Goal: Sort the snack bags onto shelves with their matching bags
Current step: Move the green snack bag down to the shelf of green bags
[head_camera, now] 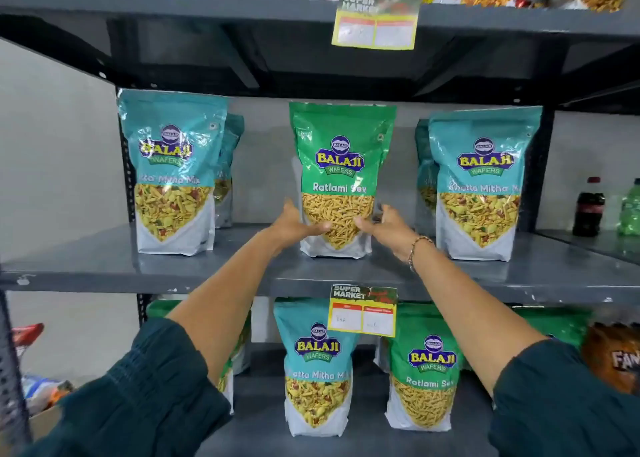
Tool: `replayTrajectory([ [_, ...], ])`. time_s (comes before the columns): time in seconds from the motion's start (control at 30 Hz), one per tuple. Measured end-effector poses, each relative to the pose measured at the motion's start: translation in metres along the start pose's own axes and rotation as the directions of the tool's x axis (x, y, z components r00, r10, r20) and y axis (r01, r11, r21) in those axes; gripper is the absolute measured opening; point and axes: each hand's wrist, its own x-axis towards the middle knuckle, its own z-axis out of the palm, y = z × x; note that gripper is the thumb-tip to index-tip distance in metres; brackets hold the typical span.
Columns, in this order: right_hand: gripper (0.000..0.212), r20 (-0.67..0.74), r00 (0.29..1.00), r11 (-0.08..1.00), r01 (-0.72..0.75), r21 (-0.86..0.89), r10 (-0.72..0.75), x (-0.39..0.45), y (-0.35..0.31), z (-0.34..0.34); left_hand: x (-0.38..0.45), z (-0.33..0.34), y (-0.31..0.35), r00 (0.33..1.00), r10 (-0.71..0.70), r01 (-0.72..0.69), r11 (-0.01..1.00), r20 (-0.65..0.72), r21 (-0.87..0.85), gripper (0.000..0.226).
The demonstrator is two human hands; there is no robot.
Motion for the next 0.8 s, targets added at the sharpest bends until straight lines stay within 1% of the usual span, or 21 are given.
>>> replayTrajectory([
  [0.07, 0.061, 0.062, 0.998, 0.999, 0.031, 0.039, -0.033, 0.003, 0.003, 0.000, 0.008, 0.002, -0.003, 0.997, 0.073, -0.073, 0.997, 0.014, -0.009, 0.082],
  [0.1, 0.052, 0.087, 0.995, 0.998, 0.032, 0.054, -0.037, 0.002, 0.004, 0.000, 0.010, 0.002, -0.007, 0.996, 0.085, -0.085, 0.996, 0.010, 0.001, 0.072],
  [0.13, 0.046, 0.091, 0.995, 0.996, 0.042, 0.072, -0.049, 0.000, 0.005, 0.002, 0.013, 0.003, -0.010, 0.995, 0.102, -0.102, 0.995, -0.011, 0.001, 0.066],
  [0.2, 0.043, 0.040, 0.997, 0.989, 0.056, 0.139, -0.062, -0.001, 0.005, 0.004, 0.016, 0.003, -0.015, 0.991, 0.098, -0.096, 0.995, -0.096, 0.023, 0.060],
  [0.3, 0.041, -0.027, 0.997, 0.978, 0.072, 0.194, -0.068, -0.013, -0.001, 0.006, 0.005, -0.001, -0.012, 0.984, 0.107, -0.101, 0.994, -0.141, 0.049, 0.059],
  [0.37, 0.037, -0.042, 0.997, 0.973, 0.077, 0.219, -0.070, -0.028, -0.005, 0.009, -0.011, -0.005, -0.009, 0.984, 0.119, -0.110, 0.991, -0.132, 0.072, 0.062],
  [0.47, 0.034, -0.079, 0.993, 0.973, 0.097, 0.211, -0.082, -0.057, -0.016, 0.013, -0.045, -0.010, 0.001, 0.982, 0.148, -0.139, 0.987, -0.119, 0.080, 0.062],
  [0.6, 0.031, -0.090, 0.990, 0.969, 0.128, 0.210, -0.111, -0.104, -0.040, 0.012, -0.094, -0.019, 0.014, 0.969, 0.211, -0.201, 0.976, -0.128, 0.089, 0.053],
  [0.7, 0.034, -0.104, 0.986, 0.963, 0.148, 0.226, -0.127, -0.138, -0.053, 0.010, -0.129, -0.020, 0.021, 0.961, 0.245, -0.238, 0.969, -0.127, 0.065, 0.047],
  [0.8, 0.037, -0.105, 0.987, 0.964, 0.146, 0.224, -0.125, -0.170, -0.056, 0.011, -0.159, -0.019, 0.018, 0.959, 0.256, -0.249, 0.966, -0.121, 0.073, 0.048],
])
